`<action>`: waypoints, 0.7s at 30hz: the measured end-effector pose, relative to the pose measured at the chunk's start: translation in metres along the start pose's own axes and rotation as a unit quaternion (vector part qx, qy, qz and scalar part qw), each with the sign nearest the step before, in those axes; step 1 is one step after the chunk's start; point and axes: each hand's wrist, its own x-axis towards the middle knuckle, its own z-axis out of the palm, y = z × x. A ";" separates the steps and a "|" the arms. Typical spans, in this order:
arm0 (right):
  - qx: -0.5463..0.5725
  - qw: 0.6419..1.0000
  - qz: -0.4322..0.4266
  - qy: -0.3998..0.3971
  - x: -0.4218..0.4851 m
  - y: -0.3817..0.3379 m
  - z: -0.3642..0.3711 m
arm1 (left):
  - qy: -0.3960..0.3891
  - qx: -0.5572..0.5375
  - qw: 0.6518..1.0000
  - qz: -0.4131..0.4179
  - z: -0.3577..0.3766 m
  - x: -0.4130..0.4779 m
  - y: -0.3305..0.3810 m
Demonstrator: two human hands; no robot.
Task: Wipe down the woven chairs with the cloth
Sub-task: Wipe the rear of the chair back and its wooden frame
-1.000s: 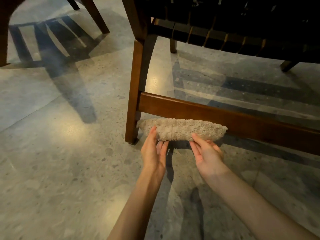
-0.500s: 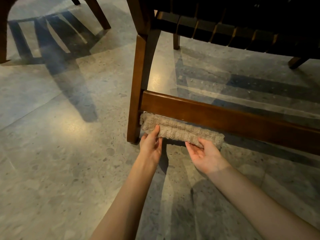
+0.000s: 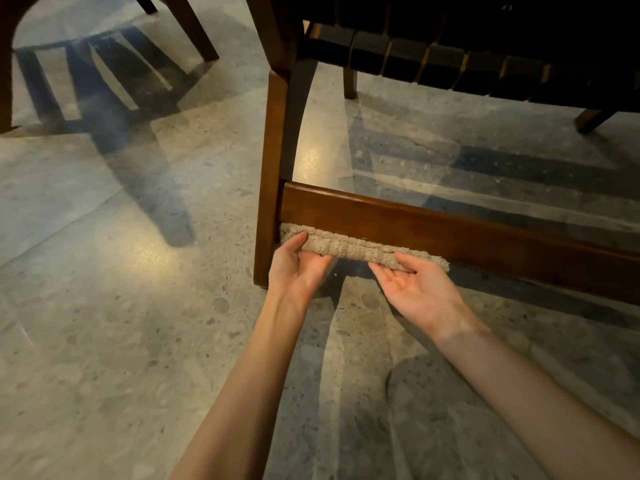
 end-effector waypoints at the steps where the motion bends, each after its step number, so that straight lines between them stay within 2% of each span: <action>1: -0.001 1.000 0.006 -0.007 0.000 -0.002 -0.001 | -0.007 0.010 1.000 0.001 -0.001 0.000 0.000; 5: 0.015 0.999 0.016 -0.029 -0.002 -0.007 -0.009 | 0.005 0.060 0.998 0.019 -0.004 0.003 -0.007; 8: 0.032 0.999 0.003 -0.024 -0.007 -0.015 -0.016 | 0.021 0.061 0.997 0.053 -0.004 0.006 -0.023; 12: 0.046 0.999 -0.025 -0.015 -0.018 -0.036 -0.034 | 0.034 0.115 0.990 0.080 0.001 0.004 -0.059; 16: 0.052 0.997 -0.063 0.012 -0.035 -0.067 -0.059 | 0.037 0.181 0.981 0.064 0.006 0.006 -0.104; 21: 0.046 0.990 -0.119 0.053 -0.062 -0.114 -0.094 | -0.026 0.232 0.972 -0.009 0.003 0.009 -0.161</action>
